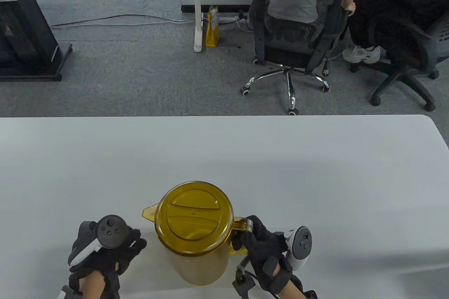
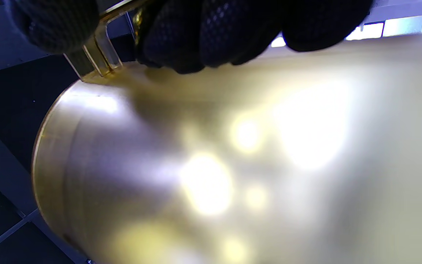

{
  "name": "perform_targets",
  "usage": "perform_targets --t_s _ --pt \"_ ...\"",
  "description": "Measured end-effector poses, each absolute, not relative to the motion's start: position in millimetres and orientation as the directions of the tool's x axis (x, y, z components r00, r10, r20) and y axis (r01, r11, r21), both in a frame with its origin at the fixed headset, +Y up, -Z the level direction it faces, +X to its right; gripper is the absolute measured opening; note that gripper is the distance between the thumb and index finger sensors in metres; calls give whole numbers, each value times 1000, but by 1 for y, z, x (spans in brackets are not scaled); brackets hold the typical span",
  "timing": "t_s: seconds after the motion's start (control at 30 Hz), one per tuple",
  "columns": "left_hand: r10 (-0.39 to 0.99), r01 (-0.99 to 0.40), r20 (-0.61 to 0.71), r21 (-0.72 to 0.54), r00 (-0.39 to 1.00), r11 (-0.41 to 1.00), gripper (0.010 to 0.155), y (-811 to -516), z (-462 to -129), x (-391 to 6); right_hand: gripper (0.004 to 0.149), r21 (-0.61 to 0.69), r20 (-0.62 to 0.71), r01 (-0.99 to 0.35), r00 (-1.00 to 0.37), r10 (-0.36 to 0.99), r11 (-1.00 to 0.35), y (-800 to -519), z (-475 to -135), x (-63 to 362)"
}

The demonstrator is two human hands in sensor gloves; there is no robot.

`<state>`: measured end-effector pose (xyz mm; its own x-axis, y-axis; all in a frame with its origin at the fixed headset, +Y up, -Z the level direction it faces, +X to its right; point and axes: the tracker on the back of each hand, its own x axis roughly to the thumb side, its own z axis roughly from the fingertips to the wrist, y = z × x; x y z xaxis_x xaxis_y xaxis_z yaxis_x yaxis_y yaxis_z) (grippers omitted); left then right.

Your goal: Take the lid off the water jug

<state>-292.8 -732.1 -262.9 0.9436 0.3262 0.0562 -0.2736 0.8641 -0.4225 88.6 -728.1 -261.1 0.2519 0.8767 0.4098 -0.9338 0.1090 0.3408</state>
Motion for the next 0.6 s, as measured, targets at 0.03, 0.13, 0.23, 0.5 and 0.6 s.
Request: perform_targets --t_s 0.03,0.13,0.23,0.5,0.6 --pt "324 -269 61 -426 944 864 64 -732 -263 -292 57 342 410 -933 253 877 109 -728 -261 88" --pt "322 -258 80 -435 943 863 64 -732 -265 -289 57 340 412 -934 252 876 108 -728 -262 88" --pt "356 -286 97 -420 930 862 64 -730 -264 -287 57 341 413 -934 253 875 109 -728 -262 87" --pt "384 -299 117 -440 916 847 63 -731 -269 -279 58 314 454 -943 248 856 107 -729 -260 85" --pt "430 -355 117 -396 895 847 61 -720 -272 -283 58 319 456 -941 255 852 111 -730 -261 85"
